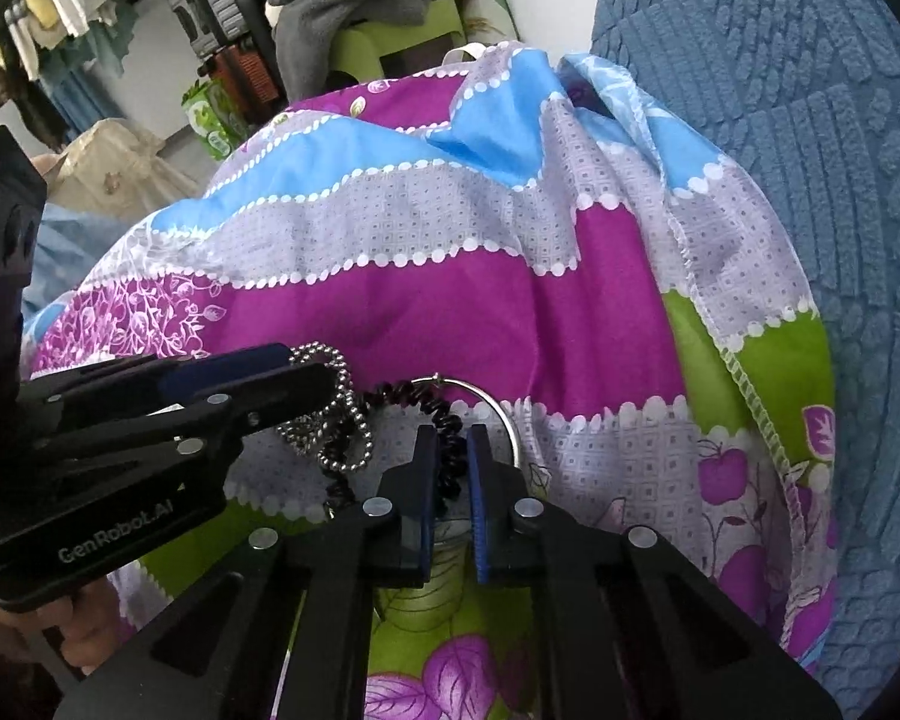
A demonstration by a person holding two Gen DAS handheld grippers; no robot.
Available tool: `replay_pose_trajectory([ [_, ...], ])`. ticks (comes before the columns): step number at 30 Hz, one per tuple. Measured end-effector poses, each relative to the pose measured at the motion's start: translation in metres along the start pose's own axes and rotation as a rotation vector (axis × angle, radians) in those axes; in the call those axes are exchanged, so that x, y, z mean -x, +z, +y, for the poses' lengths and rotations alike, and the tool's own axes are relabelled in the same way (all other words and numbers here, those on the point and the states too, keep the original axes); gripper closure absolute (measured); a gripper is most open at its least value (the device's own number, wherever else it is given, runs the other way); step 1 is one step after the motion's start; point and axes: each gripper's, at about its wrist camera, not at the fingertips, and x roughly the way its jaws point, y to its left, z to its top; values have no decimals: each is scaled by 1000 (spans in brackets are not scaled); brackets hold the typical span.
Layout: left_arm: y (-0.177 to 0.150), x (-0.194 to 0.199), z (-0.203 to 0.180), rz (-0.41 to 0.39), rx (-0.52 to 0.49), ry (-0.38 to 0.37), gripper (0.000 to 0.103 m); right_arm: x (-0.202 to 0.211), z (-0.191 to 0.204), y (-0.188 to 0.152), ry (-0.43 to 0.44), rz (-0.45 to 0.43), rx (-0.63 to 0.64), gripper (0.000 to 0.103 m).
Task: Organize jewelry
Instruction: 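Grasp the silver bead chain with the left tool while the right tool grasps the black coil hair tie, then lift and carry the chain in the left tool and coil tie in the right tool to the box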
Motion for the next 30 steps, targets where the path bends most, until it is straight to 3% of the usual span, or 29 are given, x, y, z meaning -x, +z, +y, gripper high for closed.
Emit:
replay_pose_trajectory([
  [2, 2, -3, -4, 13, -25, 29, 84, 1, 2, 1, 0, -5, 7, 96],
  [4, 2, -4, -7, 20, -33, 33, 95, 2, 3, 0, -3, -9, 12, 96],
  [7, 2, -5, -10, 24, -45, 41, 98, 4, 2, -1, -8, -12, 9, 96],
  [30, -44, 116, 18, -152, 144, 32, 99, 28, 31, -11, 45, -64, 68, 96],
])
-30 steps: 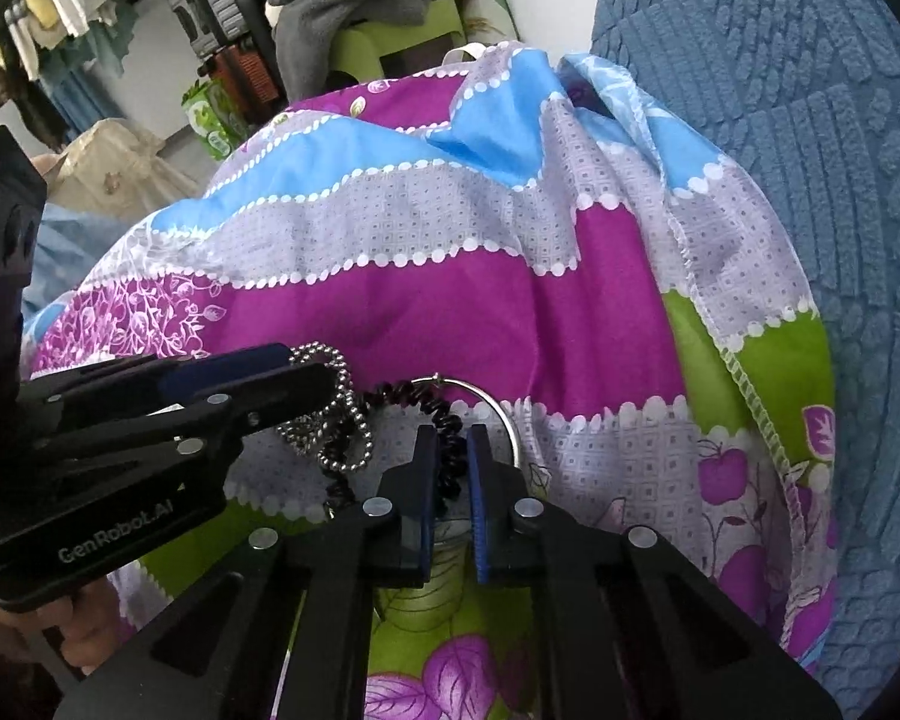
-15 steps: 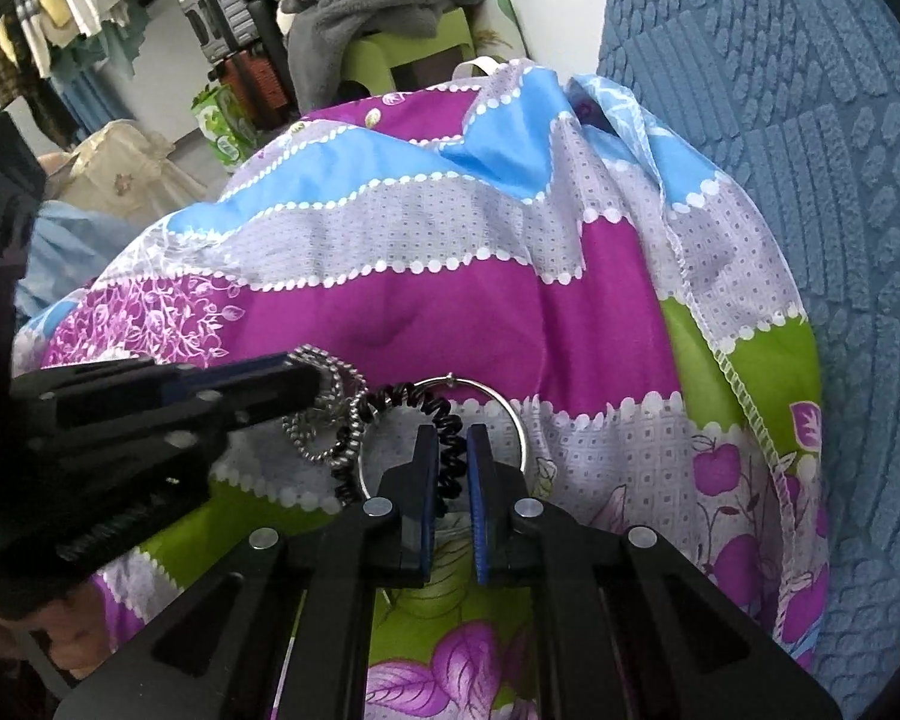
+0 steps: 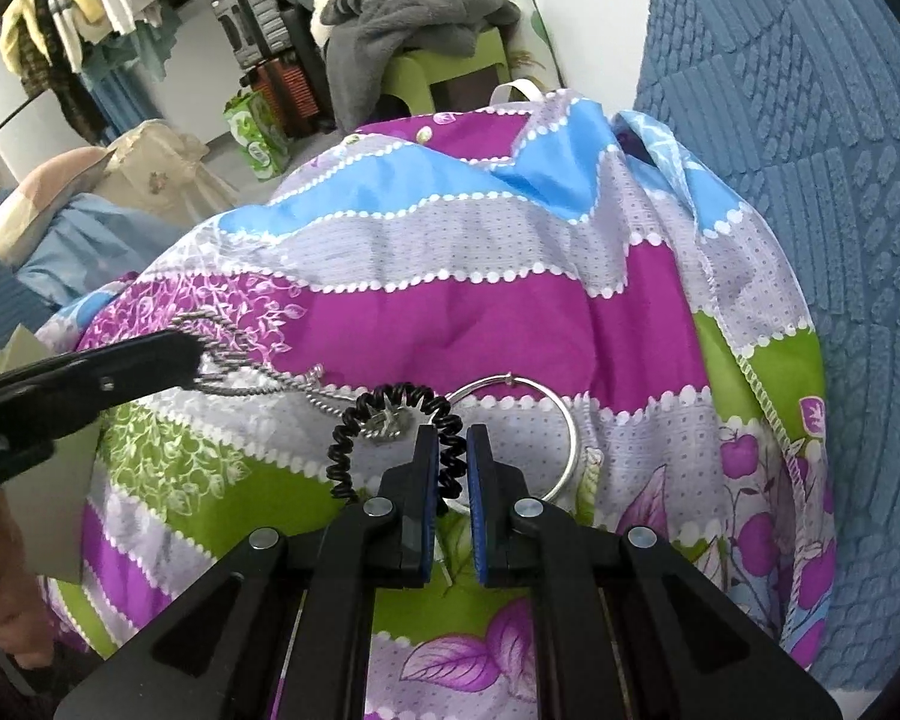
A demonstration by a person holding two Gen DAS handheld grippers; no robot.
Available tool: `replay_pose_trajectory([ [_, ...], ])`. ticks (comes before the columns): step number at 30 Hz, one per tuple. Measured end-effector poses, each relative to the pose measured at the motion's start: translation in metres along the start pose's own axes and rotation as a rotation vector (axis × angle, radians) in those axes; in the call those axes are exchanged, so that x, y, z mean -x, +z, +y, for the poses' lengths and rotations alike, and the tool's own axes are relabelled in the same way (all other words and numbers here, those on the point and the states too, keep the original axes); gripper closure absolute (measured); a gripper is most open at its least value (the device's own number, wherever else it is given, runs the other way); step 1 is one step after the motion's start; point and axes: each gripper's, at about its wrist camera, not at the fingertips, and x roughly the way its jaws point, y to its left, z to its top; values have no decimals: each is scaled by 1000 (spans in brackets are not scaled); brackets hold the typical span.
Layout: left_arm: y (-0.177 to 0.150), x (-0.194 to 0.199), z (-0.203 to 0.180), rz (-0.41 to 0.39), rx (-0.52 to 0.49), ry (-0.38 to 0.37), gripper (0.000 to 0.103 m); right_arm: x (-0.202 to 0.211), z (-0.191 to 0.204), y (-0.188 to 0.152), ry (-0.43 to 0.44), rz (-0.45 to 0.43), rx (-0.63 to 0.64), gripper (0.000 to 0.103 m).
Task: Organize jewelry
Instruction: 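Lift and carry the chain in the left tool and coil tie in the right tool to the box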
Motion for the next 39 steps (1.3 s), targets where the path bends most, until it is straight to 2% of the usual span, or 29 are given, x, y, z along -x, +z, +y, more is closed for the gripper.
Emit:
replay_pose_trajectory([
  [9, -26, 49, 17, -39, 54, 20, 99, 18, 24, -9, 12, -3, 22, 96],
  [17, -55, 80, 26, -52, 97, 18, 99, 40, 63, -30, 0, 1, 87, 96],
  [26, -76, 120, 29, -66, 133, -6, 99, 63, 87, -46, 0, 4, 50, 96],
  [34, -75, 166, 31, -96, 150, -15, 99, 92, 112, -33, 10, -33, 22, 96],
  [39, -69, 203, 42, -133, 185, -11, 99, 117, 134, -16, 18, -62, 50, 96],
])
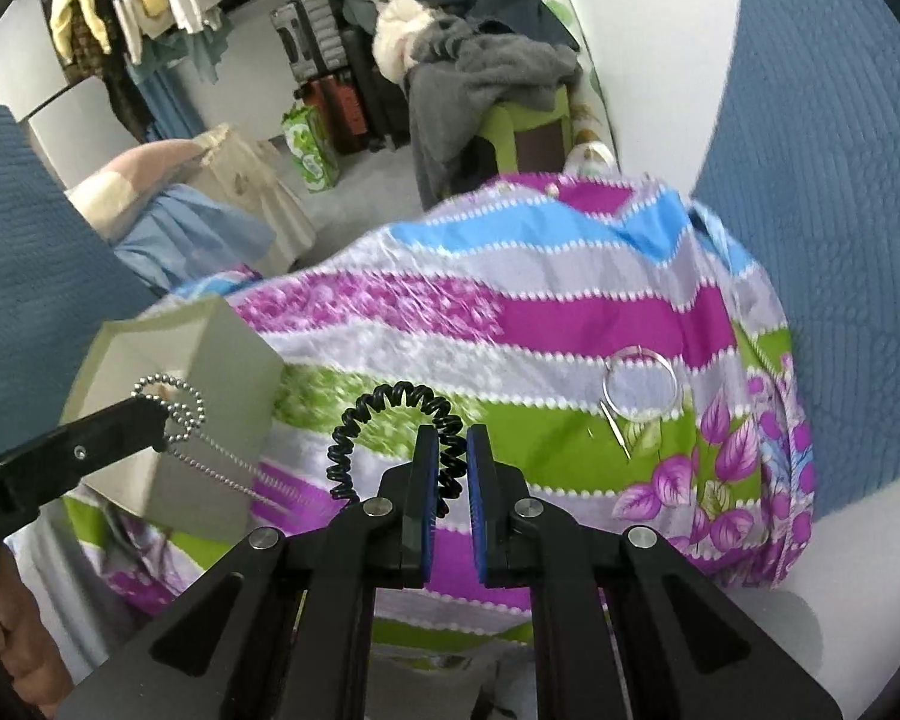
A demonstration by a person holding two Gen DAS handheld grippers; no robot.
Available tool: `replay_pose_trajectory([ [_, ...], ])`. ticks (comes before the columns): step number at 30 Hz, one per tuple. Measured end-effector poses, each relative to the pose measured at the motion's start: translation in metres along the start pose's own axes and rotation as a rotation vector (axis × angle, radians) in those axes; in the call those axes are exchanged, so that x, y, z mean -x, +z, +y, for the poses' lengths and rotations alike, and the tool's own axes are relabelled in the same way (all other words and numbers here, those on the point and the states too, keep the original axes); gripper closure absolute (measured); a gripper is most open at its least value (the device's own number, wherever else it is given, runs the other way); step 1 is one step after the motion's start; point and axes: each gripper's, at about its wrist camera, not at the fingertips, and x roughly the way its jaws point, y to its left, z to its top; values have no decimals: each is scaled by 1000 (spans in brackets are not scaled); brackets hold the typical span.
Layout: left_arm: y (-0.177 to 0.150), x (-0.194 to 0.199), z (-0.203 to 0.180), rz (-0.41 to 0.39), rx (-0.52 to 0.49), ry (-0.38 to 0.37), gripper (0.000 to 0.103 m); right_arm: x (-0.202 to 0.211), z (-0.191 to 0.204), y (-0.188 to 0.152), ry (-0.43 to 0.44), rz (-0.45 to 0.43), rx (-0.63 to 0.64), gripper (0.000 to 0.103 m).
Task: Organize jewelry
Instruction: 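Lift and carry the chain in the left tool and coil tie in the right tool to the box, then open the left tool to drop the chain while the right tool releases the coil tie into the box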
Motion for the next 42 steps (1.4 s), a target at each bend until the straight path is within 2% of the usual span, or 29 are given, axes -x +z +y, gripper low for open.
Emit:
replay_pose_trajectory([
  [14, 52, 110, 26, -128, 11, 58, 99, 56, 102, 64, 74, -98, 133, 96],
  [20, 48, 136, 57, -164, 28, 82, 98, 53, 138, 69, 104, -113, 171, 96],
  [33, 13, 114, 136, -90, 52, 153, 98, -25, 184, 21, 123, 19, 215, 95],
  [42, -11, 79, 164, -18, 61, 174, 98, -60, 194, -8, 138, 89, 233, 95],
])
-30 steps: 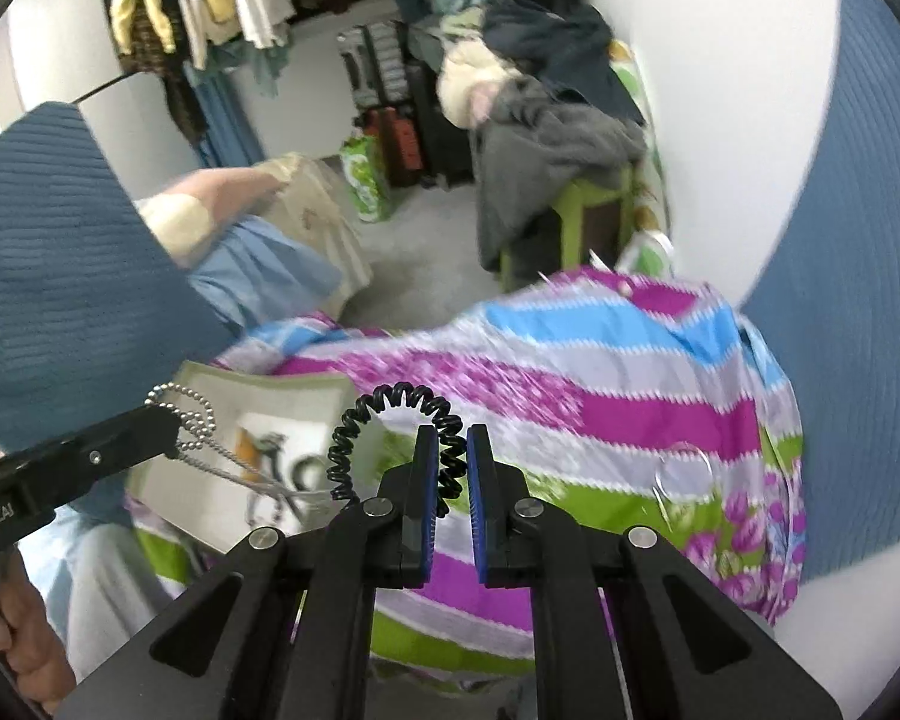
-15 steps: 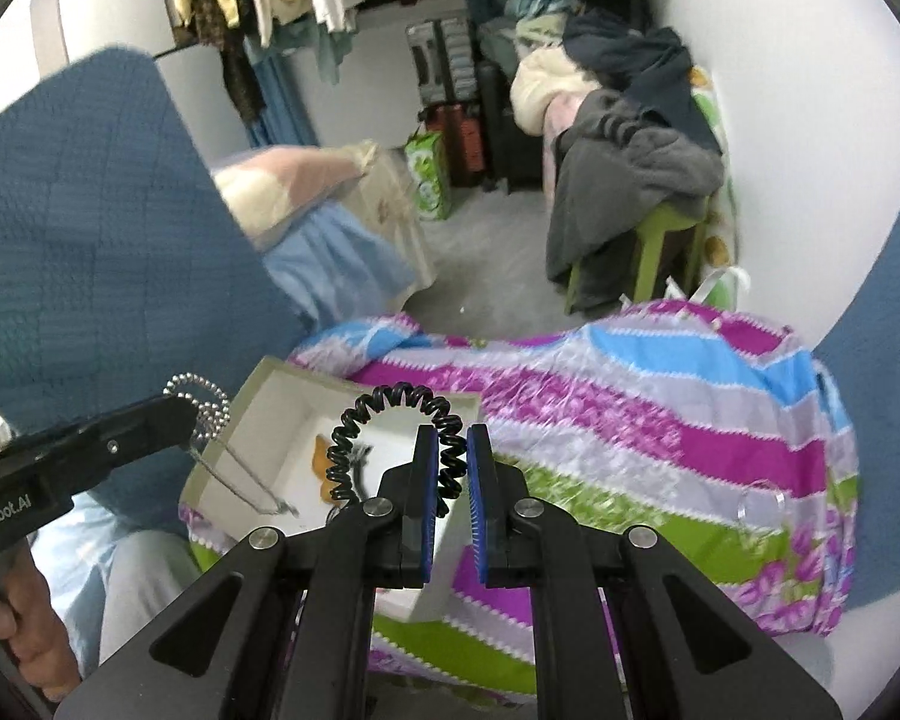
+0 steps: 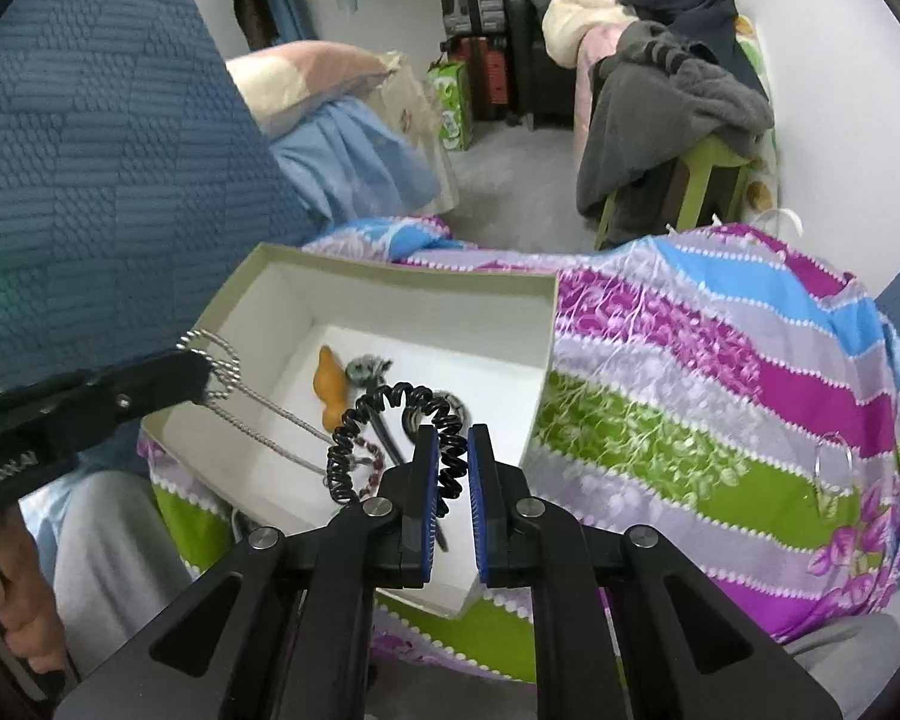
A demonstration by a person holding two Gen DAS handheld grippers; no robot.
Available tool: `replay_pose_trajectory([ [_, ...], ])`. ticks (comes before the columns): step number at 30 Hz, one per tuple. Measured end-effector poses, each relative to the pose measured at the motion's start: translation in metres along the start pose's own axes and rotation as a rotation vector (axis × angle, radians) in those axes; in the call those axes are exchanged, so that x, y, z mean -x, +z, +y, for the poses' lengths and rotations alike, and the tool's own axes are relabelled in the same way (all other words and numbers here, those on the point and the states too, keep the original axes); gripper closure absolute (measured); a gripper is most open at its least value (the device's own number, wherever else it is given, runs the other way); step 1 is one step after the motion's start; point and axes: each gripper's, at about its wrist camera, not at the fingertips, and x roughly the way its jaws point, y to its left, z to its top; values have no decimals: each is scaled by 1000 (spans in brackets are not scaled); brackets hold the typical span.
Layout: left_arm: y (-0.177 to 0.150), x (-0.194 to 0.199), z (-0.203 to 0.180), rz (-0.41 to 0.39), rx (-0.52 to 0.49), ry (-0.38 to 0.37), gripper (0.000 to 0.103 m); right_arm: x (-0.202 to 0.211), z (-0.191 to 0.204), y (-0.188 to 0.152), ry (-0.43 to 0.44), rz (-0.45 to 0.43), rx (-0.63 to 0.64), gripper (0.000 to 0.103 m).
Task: Organize jewelry
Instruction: 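Open the left tool to drop the chain while the right tool releases the coil tie into the box, then withdraw both open tools from the box back toward the cloth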
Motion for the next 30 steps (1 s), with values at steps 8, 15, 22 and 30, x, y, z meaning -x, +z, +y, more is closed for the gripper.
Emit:
replay_pose_trajectory([
  [8, -12, -12, 5, 16, 10, 8, 96, -6, 4, -4, 2, 16, 7, 94],
  [15, -2, 4, 1, 3, -1, 16, 95, 2, 1, 4, 40, 11, -10, 78],
  [22, 8, 45, -17, -106, -26, 58, 44, 41, 4, 23, 51, -78, 21, 75],
  [30, 24, 103, -46, -259, -26, 107, 32, 100, 2, 42, 42, -207, 50, 73],
])
